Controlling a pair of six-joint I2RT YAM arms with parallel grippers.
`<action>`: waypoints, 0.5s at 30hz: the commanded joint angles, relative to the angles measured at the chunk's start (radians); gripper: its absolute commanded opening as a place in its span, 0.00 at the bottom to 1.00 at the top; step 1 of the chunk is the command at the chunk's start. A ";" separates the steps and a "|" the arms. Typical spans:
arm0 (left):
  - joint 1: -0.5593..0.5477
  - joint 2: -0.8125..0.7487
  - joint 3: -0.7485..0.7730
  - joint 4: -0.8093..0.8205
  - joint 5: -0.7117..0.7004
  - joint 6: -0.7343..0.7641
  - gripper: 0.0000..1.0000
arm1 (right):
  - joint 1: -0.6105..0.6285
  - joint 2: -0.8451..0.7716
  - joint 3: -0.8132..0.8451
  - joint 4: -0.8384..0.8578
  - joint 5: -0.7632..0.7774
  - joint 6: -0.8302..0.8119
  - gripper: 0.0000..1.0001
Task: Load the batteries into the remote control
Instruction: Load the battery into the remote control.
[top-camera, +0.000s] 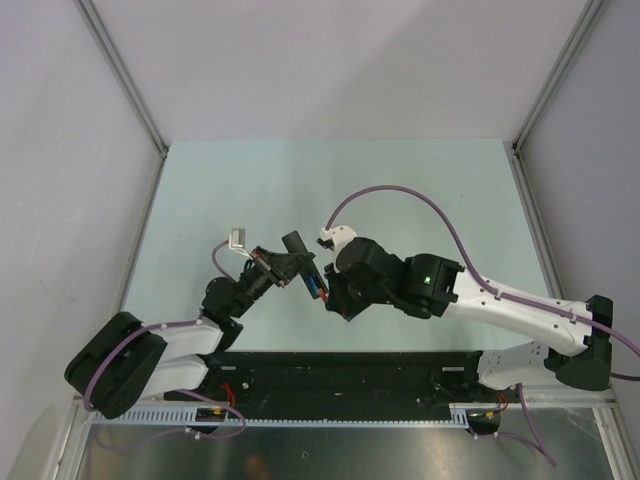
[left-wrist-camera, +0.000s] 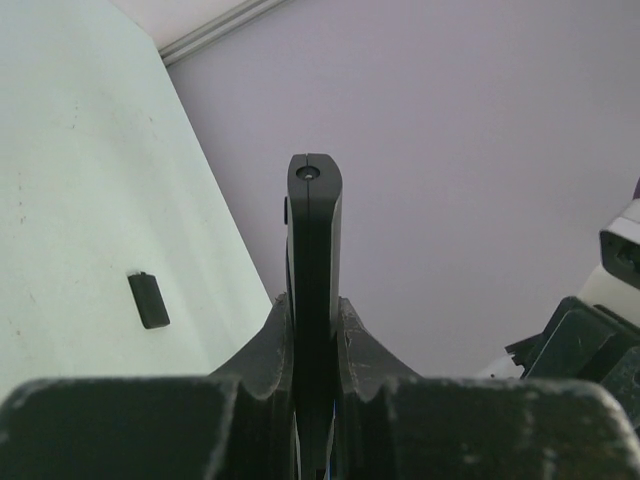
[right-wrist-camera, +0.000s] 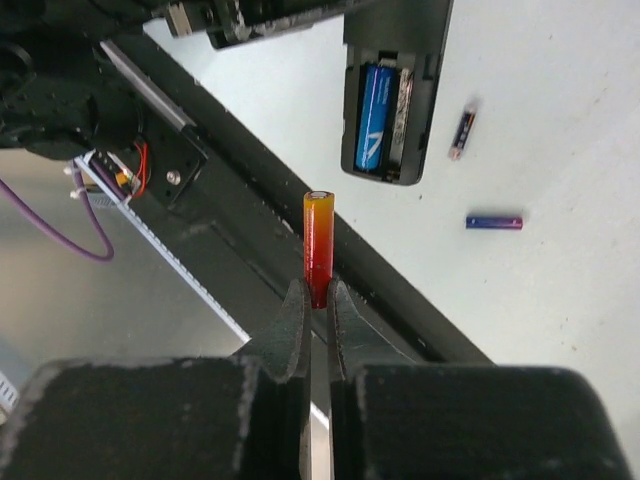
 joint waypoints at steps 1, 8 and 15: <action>-0.005 0.019 0.039 0.113 0.034 -0.028 0.00 | -0.028 0.002 0.038 -0.059 -0.075 0.024 0.00; -0.005 0.028 0.036 0.113 0.059 -0.063 0.00 | -0.088 0.030 0.039 -0.058 -0.167 0.029 0.00; -0.006 0.074 0.053 0.114 0.120 -0.135 0.00 | -0.140 0.064 0.039 -0.041 -0.235 0.038 0.00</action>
